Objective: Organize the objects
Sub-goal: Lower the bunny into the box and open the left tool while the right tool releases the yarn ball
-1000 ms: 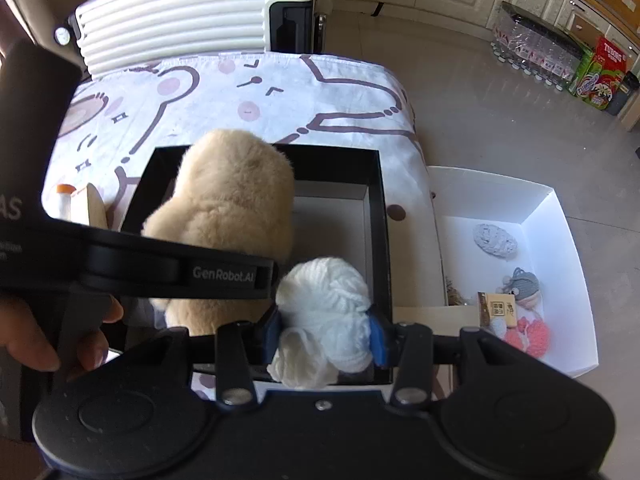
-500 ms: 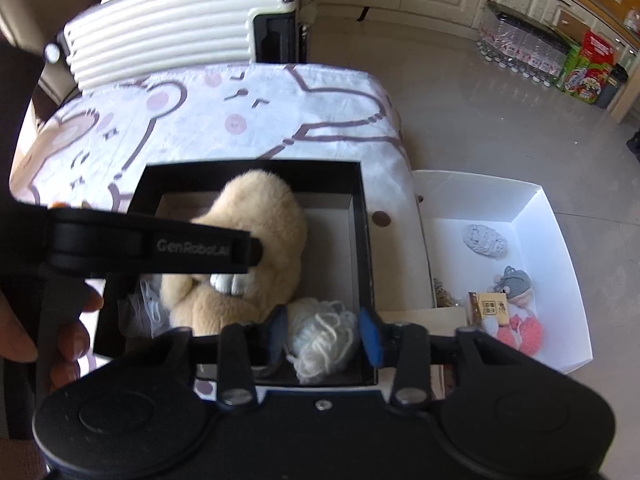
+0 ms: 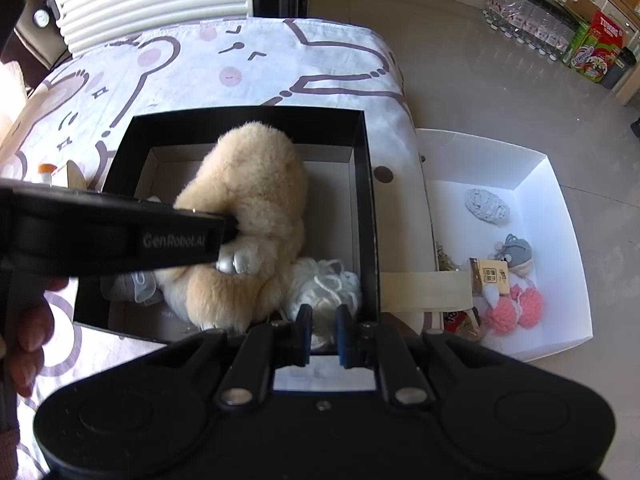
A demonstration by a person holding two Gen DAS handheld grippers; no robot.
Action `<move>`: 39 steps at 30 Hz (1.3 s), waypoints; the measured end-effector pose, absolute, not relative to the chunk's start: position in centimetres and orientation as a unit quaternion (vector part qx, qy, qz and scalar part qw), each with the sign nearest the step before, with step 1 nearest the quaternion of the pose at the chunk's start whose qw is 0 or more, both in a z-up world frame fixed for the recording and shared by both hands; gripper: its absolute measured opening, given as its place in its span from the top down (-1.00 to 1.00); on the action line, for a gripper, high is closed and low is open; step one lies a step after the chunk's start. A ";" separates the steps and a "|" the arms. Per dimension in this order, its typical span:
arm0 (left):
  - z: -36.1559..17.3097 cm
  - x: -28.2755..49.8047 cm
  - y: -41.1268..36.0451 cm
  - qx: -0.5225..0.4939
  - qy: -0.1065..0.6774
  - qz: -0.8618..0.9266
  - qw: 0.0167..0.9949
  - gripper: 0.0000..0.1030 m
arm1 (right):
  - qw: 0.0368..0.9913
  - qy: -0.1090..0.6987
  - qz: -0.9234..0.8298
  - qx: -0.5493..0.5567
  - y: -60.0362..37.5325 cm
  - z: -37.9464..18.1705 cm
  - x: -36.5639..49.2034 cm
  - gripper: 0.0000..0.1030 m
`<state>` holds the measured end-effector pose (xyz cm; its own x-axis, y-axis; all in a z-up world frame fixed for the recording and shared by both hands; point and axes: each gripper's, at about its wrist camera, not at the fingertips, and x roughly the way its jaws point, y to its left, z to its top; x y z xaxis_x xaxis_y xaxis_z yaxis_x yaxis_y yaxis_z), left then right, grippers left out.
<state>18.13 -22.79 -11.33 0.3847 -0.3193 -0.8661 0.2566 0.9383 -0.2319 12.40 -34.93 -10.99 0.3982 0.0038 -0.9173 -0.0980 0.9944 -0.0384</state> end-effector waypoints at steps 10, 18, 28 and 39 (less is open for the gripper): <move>-8.8 17.0 -22.2 -0.011 0.503 -0.171 0.847 0.23 | 0.868 0.496 -0.013 0.008 -36.4 -8.6 11.7 0.54; -7.4 15.9 -20.7 -0.002 0.496 -0.158 0.854 0.06 | 0.877 0.478 -0.038 0.030 -37.1 -7.2 11.1 0.48; -5.1 14.3 -17.6 0.000 0.482 -0.131 0.866 -0.28 | 0.889 0.453 -0.045 0.042 -36.3 -5.4 9.9 0.15; -3.1 12.9 -14.6 -0.004 0.465 -0.098 0.880 -0.68 | 0.900 0.432 -0.049 0.040 -35.4 -3.8 8.8 -0.17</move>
